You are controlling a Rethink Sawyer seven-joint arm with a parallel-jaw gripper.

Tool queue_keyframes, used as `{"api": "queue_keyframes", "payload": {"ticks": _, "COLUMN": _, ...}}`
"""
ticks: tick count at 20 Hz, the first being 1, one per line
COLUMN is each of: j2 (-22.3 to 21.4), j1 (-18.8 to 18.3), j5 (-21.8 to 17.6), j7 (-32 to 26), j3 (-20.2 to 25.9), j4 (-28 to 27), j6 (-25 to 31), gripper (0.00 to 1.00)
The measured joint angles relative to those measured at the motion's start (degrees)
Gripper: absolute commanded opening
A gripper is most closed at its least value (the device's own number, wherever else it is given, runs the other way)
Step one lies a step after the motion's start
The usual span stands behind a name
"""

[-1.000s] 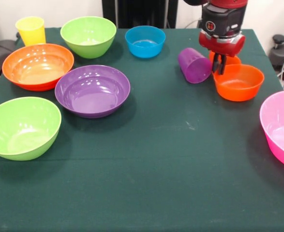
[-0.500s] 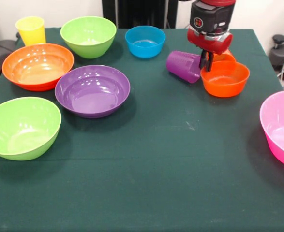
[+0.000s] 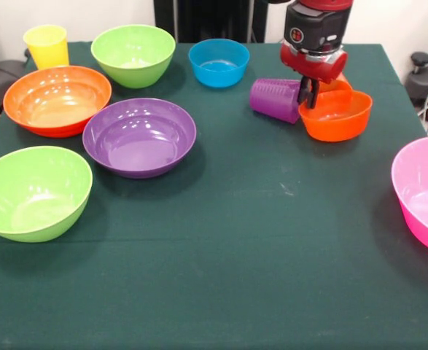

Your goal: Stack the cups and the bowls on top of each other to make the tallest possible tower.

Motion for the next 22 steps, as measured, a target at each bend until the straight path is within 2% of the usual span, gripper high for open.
{"api": "queue_keyframes", "payload": {"ticks": 22, "j2": 1.7, "j1": 0.0, "j5": 1.4, "j7": 0.0, "j3": 0.6, "j4": -5.0, "j6": 7.8, "gripper": 0.00}}
